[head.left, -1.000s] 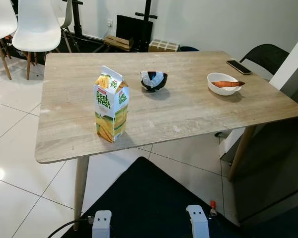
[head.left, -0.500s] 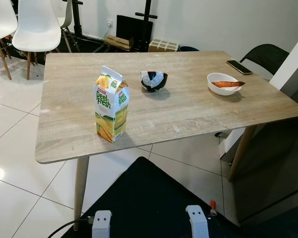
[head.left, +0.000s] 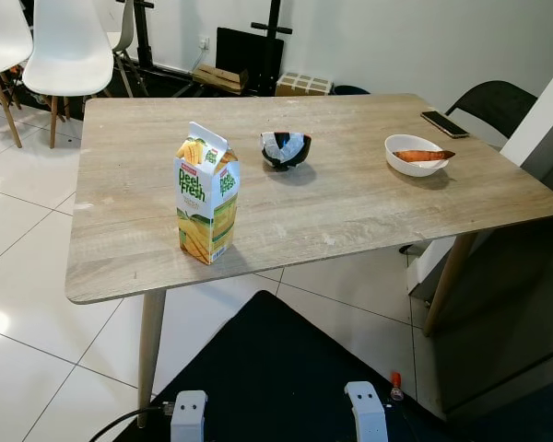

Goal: Restocking fridge

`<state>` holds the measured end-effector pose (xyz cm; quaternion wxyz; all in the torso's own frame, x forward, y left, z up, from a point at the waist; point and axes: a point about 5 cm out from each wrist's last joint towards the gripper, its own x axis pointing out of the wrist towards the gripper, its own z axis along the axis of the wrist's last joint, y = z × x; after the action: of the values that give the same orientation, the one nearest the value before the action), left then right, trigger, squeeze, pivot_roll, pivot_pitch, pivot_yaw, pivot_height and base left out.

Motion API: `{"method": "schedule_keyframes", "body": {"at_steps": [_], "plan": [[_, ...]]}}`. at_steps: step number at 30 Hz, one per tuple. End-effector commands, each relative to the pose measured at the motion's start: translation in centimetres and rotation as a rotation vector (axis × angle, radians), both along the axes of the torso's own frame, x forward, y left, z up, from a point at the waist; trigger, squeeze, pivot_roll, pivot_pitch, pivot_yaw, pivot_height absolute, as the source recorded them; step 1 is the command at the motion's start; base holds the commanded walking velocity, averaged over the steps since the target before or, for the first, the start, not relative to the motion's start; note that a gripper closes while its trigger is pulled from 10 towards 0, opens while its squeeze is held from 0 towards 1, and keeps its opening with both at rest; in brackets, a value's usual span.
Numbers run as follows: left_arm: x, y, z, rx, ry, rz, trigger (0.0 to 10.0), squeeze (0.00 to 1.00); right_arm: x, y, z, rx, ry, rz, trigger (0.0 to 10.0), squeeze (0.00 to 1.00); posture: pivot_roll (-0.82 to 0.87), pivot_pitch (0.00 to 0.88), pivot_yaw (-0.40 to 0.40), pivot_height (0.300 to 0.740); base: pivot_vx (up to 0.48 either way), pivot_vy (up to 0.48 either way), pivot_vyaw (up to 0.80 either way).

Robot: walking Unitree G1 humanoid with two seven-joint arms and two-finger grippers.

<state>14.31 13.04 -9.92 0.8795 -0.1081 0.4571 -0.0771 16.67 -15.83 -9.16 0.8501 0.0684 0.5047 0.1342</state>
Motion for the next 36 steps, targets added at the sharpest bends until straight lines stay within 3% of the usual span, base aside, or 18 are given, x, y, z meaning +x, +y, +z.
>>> {"method": "schedule_keyframes", "body": {"at_steps": [1,36], "plan": [[-1.39,0.57,-0.56,0.002,0.059,0.011,0.0,0.0,-0.13,-0.17,-0.04,0.001,0.001,-0.007,0.0,0.0,0.05,0.063,-0.106,0.74,0.0,0.0,0.0],[-1.19,1.07,-0.5,0.044,0.044,0.03,0.0,0.0,-0.08,-0.29,-0.03,-0.013,-0.002,-0.01,0.0,0.0,0.05,0.067,-0.106,0.74,0.0,0.0,0.0]]}}
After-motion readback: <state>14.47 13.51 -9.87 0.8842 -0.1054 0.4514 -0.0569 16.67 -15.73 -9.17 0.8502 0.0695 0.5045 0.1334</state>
